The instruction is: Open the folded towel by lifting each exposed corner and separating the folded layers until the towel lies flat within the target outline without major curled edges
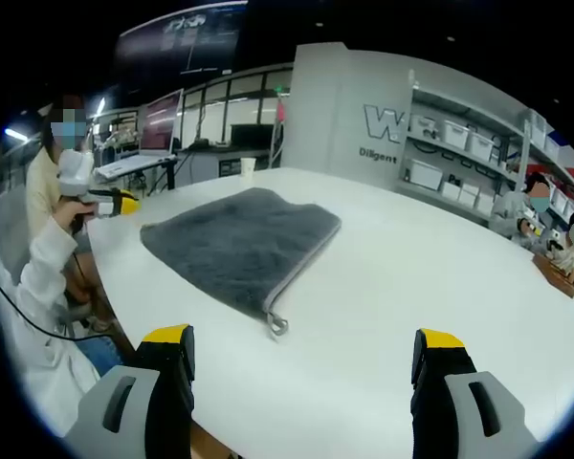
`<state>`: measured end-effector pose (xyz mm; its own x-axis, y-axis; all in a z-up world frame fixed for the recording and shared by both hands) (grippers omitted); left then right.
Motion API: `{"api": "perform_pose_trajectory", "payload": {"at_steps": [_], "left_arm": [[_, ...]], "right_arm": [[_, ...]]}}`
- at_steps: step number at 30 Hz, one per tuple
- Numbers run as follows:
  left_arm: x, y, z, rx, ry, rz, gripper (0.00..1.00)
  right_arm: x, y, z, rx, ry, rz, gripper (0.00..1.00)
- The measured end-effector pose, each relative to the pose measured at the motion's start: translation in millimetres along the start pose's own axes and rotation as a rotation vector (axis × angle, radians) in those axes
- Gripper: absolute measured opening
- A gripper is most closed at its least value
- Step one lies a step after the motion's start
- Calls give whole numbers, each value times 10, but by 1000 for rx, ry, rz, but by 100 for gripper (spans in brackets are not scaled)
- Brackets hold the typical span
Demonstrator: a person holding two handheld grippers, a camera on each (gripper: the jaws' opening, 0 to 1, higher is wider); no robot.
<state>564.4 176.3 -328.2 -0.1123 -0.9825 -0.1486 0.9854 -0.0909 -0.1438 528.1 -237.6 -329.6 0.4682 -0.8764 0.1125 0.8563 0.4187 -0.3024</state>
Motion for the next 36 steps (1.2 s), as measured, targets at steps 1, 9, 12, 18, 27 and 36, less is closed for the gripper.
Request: {"api": "perform_pose_trajectory", "payload": {"at_steps": [1, 9, 12, 18, 27, 36], "left_arm": [[19, -5, 26, 9, 7, -5, 24], [181, -7, 141, 32, 102, -51, 29], [221, -1, 129, 18, 92, -79, 30], [310, 18, 132, 22, 49, -142, 33], [429, 8, 135, 5, 51, -205, 45], [509, 6, 97, -40, 55, -249, 64]], "right_arm": [[0, 0, -3, -1, 0, -1, 94], [9, 6, -15, -6, 2, -2, 94], [11, 7, -20, -7, 3, -1, 94], [22, 8, -30, -10, 6, -3, 94], [4, 17, -39, -16, 6, 1, 94], [-19, 32, -37, -22, 0, 7, 94]]}}
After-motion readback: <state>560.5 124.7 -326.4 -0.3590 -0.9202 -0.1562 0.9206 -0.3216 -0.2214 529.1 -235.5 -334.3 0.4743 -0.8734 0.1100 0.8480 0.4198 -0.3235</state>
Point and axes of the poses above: the point that each gripper's makers call its tool centre point, and the gripper's own axes: y roughly forward along the fingers, x roughly to its right, z roughly out of its top, the point moved 3 cm from there along -y, roughly backward along the fingers, and after that the axes turned 10 degrees about x, right-handed, at the moved point
